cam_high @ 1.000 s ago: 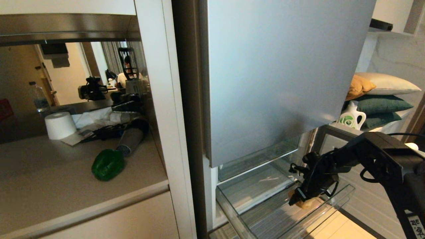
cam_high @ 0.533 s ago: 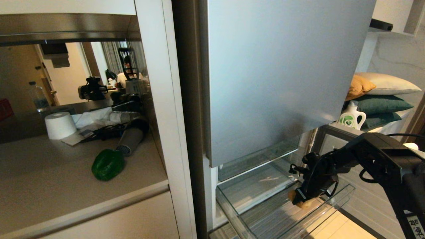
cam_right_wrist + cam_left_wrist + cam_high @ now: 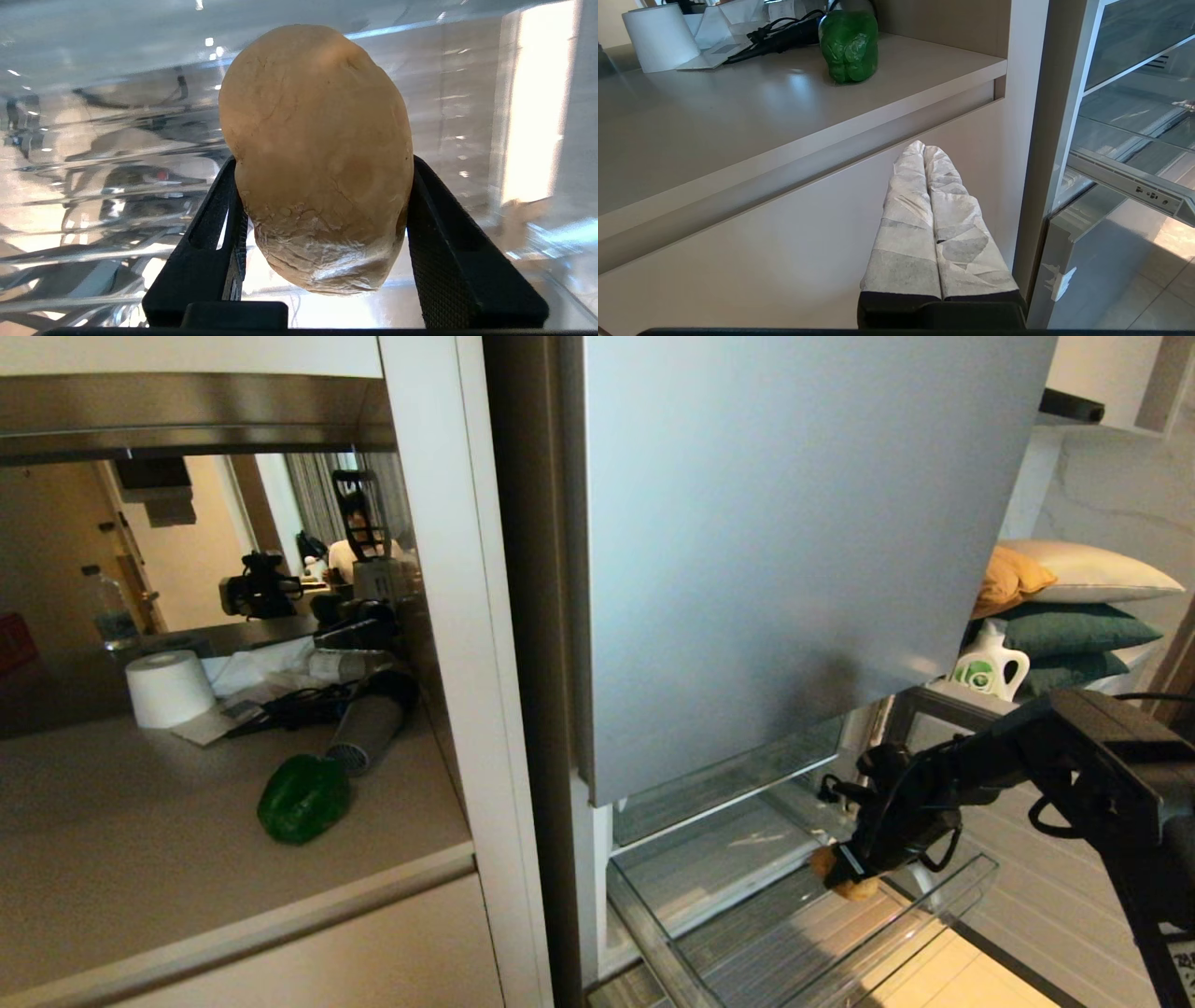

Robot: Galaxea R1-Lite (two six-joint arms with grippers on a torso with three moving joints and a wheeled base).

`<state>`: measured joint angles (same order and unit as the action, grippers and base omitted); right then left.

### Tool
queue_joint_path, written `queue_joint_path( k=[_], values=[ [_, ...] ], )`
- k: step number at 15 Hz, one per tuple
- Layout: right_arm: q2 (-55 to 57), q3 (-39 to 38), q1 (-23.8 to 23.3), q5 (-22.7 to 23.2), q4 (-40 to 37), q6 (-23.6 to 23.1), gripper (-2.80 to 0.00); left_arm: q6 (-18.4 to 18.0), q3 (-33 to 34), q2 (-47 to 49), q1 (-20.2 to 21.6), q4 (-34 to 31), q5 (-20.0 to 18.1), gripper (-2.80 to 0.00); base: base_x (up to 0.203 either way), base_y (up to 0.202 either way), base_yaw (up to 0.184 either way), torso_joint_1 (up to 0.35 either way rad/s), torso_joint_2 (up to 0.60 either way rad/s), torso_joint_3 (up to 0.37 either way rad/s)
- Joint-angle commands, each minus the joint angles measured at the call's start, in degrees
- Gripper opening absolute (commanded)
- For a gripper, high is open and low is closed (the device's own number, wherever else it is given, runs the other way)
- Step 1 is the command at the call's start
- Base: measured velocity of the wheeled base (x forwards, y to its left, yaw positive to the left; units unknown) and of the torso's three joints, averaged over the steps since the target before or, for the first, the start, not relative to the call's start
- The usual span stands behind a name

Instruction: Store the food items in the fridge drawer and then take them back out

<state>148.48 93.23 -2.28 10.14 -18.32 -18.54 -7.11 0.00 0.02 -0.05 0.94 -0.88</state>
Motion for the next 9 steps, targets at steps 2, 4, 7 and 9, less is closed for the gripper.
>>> queue_joint_path(
  k=[2, 4, 7, 9],
  values=[
    [-6.82, -2.01, 0.08, 0.35, -0.13, -0.09, -2.8, -0.01, 0.56, -0.02, 0.04, 0.03, 0.0, -2.8, 0.0, 0.0, 0.0, 0.0, 0.0, 0.0],
    [-10.22, -5.18, 0.04, 0.39, -0.06, -0.09, -2.8, -0.01, 0.62, -0.02, -0.04, 0.03, 0.0, -2.8, 0.0, 0.0, 0.0, 0.0, 0.0, 0.0],
    [-16.7, -10.0, 0.08, 0.42, 0.02, -0.17, -2.8, -0.01, 0.62, -0.02, -0.04, 0.03, 0.0, -2.8, 0.0, 0.0, 0.0, 0.0, 0.0, 0.0],
    [-22.72, -14.23, 0.07, 0.63, 0.03, -0.2, -2.8, 0.08, 0.62, -0.02, 0.02, 0.03, 0.0, -2.8, 0.0, 0.0, 0.0, 0.0, 0.0, 0.0]
  ],
)
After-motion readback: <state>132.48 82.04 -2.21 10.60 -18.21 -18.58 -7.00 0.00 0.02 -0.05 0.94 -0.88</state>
